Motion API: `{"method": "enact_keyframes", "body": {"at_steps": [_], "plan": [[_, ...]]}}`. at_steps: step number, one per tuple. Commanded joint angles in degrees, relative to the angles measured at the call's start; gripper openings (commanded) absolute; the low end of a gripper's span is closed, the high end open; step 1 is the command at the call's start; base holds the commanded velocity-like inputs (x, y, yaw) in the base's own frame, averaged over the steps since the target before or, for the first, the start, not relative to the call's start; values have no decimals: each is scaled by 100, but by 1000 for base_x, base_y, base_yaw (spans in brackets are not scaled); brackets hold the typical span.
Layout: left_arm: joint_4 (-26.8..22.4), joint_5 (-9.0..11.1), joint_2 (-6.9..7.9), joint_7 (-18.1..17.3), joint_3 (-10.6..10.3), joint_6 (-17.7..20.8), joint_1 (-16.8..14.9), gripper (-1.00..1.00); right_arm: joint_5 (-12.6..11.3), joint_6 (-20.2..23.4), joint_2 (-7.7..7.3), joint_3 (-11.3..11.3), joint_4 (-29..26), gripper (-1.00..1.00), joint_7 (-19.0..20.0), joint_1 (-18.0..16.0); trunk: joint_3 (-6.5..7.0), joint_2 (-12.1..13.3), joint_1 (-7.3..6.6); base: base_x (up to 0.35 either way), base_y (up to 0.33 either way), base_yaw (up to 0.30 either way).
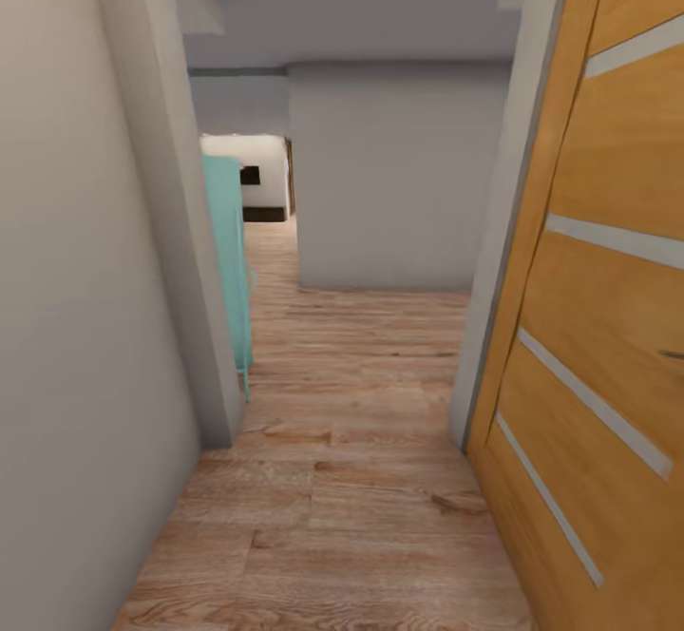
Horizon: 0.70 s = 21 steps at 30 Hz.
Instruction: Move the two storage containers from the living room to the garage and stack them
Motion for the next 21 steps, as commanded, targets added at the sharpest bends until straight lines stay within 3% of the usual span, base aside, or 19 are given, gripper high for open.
{"method": "enact_keyframes", "body": {"at_steps": [1, 6, 21], "plan": [[0, 25, 0, -6, 8, -12, -2, 100, 21, -35, -1, 29, 17, 100, 8, -8, -6, -3, 3, 307, -140, 269], [0, 26, 0, -4, 8, -9, -2, 100, 21, -29, -1, 29, 18, 100, 8, -8, -6, -3, 3, 310, -100, 151], [0, 32, 0, -2, 8, -3, -2, 100, 30, -29, -9, 29, 19, 100, 17, -8, -6, -3, 3, 322, -7, 6]]}}
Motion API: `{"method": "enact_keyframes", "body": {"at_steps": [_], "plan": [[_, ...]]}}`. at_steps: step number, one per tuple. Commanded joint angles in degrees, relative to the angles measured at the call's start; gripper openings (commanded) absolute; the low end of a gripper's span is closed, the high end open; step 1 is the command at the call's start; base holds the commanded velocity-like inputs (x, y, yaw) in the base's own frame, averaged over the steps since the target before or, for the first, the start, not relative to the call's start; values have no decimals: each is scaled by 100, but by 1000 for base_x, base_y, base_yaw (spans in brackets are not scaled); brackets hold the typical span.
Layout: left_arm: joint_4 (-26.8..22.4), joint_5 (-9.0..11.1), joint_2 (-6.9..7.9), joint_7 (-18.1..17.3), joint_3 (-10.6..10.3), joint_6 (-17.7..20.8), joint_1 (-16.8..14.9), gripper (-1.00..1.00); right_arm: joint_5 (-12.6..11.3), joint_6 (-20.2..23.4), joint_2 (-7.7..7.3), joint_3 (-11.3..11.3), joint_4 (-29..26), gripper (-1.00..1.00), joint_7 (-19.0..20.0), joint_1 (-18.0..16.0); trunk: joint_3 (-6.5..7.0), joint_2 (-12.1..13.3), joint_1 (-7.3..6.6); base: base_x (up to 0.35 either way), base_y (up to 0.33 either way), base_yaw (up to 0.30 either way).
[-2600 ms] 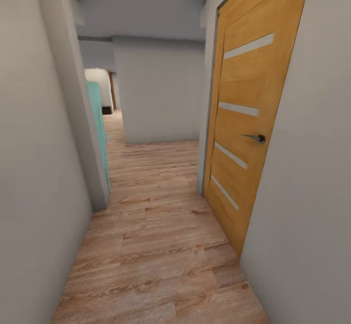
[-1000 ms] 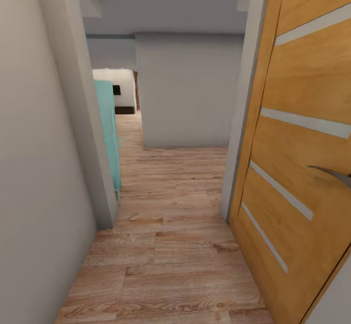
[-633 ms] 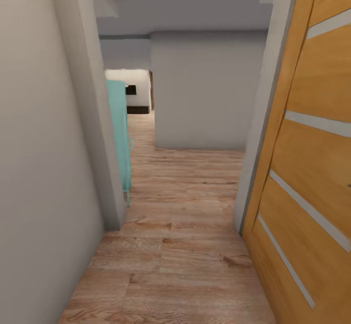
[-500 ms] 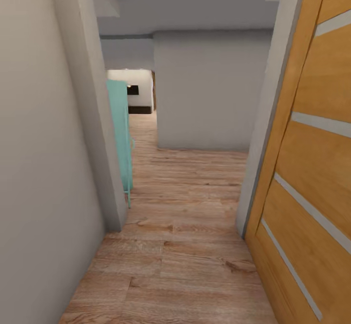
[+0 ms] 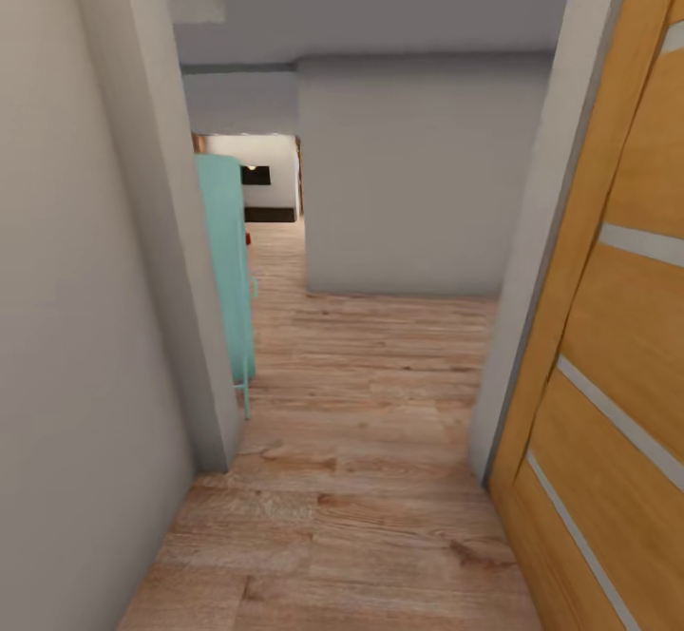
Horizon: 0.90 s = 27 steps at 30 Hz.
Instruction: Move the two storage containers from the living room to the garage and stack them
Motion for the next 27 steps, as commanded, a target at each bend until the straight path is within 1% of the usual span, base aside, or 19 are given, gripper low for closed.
{"method": "enact_keyframes", "body": {"at_steps": [1, 27], "plan": [[0, 25, 0, -5, 8, -11, -2, 100, 23, -33, -1, 29, 18, 100, 7, -8, -5, -2, 3, 325, 0, 0], [5, 32, -9, 38, 10, -2, -2, 100, 15, -33, 36, 29, 23, 100, 7, -8, -5, -2, 3, 325, 0, 0]]}}
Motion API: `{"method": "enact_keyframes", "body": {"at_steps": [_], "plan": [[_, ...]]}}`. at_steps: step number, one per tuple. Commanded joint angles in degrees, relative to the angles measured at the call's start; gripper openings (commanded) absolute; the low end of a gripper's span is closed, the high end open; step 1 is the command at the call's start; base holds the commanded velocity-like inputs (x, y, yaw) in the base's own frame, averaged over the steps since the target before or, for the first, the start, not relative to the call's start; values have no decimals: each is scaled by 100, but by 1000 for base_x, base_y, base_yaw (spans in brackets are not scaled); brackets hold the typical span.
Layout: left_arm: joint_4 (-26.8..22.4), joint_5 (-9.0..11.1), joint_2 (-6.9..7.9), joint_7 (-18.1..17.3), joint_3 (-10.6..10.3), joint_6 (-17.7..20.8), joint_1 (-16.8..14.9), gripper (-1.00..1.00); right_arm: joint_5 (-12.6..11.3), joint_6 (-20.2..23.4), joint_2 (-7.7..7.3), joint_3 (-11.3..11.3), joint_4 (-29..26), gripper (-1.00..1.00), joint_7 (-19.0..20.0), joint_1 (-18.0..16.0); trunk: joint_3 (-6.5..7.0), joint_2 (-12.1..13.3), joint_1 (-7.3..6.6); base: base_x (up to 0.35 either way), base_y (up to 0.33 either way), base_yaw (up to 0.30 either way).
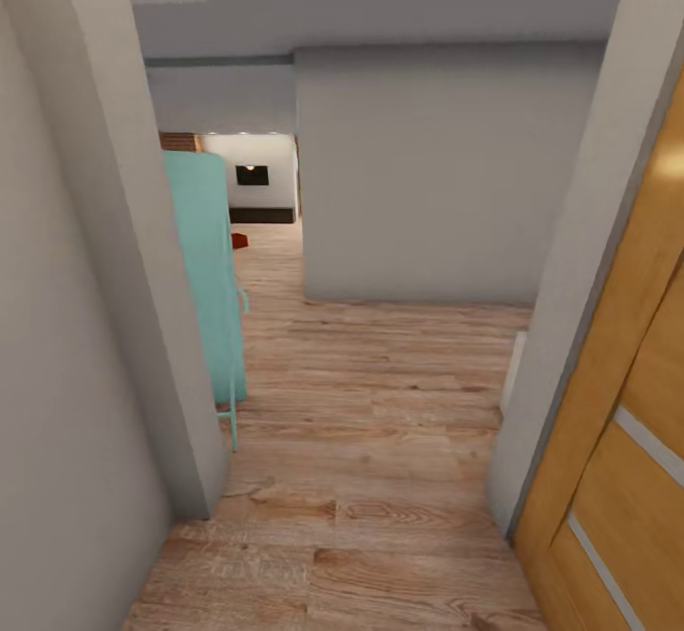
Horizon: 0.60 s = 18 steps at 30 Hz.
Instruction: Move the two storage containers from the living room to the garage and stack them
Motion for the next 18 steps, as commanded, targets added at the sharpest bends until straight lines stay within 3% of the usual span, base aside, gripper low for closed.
{"method": "enact_keyframes", "body": {"at_steps": [1, 18], "plan": [[1, 23, -1, -1, 9, -10, -2, 100, 21, -34, -5, 29, 19, 100, 7, -8, -6, -3, 3, 325, 14, 0], [3, 24, -1, 0, 8, 1, -2, 100, 27, -34, -17, 29, 19, 100, 8, -8, -6, -3, 3, 325, 96, 0]]}}
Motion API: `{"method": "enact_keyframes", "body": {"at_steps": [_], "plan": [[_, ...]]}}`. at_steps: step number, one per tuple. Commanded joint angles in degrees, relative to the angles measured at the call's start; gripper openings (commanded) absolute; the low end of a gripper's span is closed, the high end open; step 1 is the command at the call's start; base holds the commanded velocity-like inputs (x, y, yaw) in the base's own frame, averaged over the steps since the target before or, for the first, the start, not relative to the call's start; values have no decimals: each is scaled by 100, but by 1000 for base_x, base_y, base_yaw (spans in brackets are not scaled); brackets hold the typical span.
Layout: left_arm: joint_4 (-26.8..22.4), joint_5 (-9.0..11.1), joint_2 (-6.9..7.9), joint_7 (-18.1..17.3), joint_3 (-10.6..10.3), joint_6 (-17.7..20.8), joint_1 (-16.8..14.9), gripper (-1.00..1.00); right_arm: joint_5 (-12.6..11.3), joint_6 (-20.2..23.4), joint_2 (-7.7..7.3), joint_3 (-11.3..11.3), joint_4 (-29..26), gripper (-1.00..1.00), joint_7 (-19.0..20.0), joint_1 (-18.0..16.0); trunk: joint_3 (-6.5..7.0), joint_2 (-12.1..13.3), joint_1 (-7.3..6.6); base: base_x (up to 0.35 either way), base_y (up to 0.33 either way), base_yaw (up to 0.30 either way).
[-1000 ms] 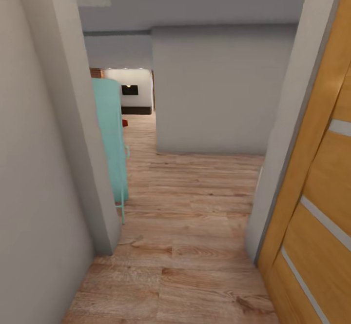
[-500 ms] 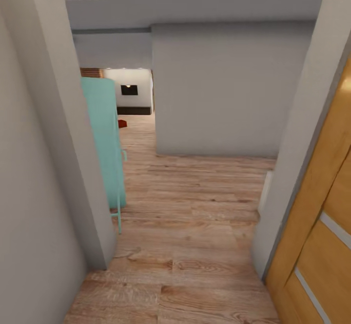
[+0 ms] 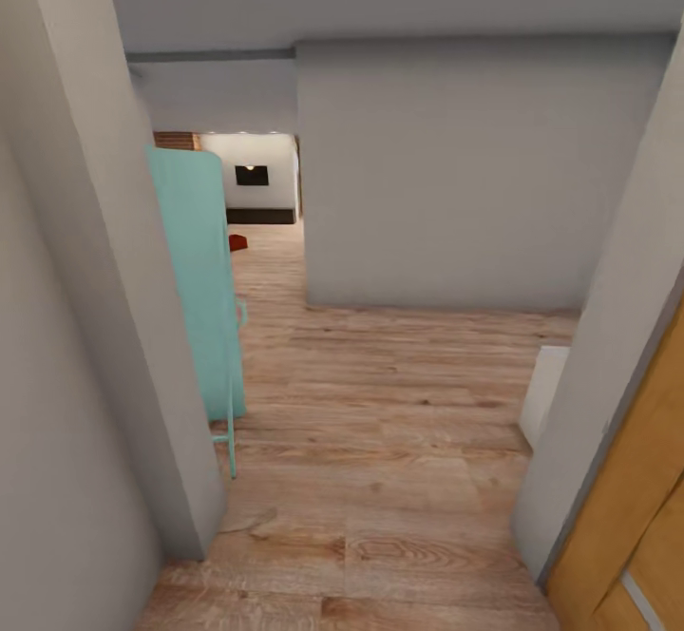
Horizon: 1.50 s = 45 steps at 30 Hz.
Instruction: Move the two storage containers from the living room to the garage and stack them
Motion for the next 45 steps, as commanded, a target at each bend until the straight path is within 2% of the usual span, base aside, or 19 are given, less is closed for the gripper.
{"method": "enact_keyframes", "body": {"at_steps": [1, 45], "plan": [[0, 21, -1, -1, 8, -6, -2, 100, 23, -34, -4, 29, 19, 100, 6, -8, -5, -3, 3, 325, 119, 0], [1, 5, -1, -1, 7, -19, -2, 100, 25, -33, -17, 29, 19, 100, 50, -8, -5, -3, 3, 325, 8, 0]]}}
